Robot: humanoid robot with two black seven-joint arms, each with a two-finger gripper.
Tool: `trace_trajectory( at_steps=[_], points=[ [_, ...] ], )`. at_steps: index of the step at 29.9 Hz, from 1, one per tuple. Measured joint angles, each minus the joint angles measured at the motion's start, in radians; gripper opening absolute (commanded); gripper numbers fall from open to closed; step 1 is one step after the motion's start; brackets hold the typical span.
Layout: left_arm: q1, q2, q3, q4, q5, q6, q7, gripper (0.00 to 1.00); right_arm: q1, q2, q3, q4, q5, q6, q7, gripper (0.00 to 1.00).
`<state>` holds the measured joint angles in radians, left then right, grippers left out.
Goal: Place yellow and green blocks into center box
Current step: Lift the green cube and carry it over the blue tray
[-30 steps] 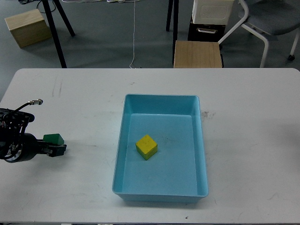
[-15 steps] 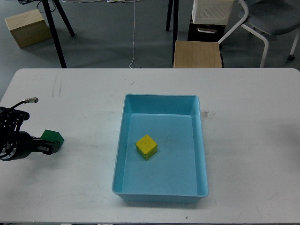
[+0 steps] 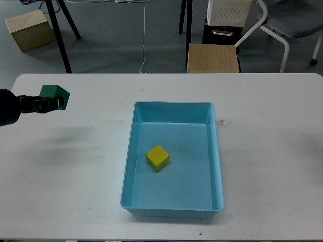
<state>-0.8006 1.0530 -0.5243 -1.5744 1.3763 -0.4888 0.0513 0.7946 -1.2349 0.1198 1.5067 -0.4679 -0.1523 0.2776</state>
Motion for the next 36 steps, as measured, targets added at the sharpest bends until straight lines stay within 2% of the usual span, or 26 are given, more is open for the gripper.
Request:
trace_trajectory(
  at_steps=[7,17,21,26,28,36],
  points=[
    [-0.072,-0.103,-0.002,-0.074,0.002,0.000,0.007,0.51,0.008,-0.007,0.015,0.000,0.005,0.002,-0.005,0.99],
    [-0.060,-0.153,0.003,-0.080,0.028,0.000,0.014,0.51,0.014,-0.085,0.120,-0.001,0.022,0.003,-0.002,0.99],
    [-0.038,-0.152,0.003,-0.093,0.037,0.000,0.015,0.51,0.050,-0.141,0.246,-0.008,0.022,0.026,-0.035,0.99],
    [0.004,-0.147,0.004,-0.114,0.038,0.000,0.012,0.51,0.190,-0.206,0.323,-0.057,0.026,0.096,-0.128,0.99],
    [0.023,-0.151,0.004,-0.118,0.038,0.000,0.011,0.51,0.232,-0.217,0.324,-0.072,0.051,0.106,-0.148,0.99],
    [0.083,-0.259,0.004,-0.125,0.084,0.000,0.013,0.52,0.265,-0.257,0.320,-0.076,0.123,0.114,-0.161,0.99]
  ],
)
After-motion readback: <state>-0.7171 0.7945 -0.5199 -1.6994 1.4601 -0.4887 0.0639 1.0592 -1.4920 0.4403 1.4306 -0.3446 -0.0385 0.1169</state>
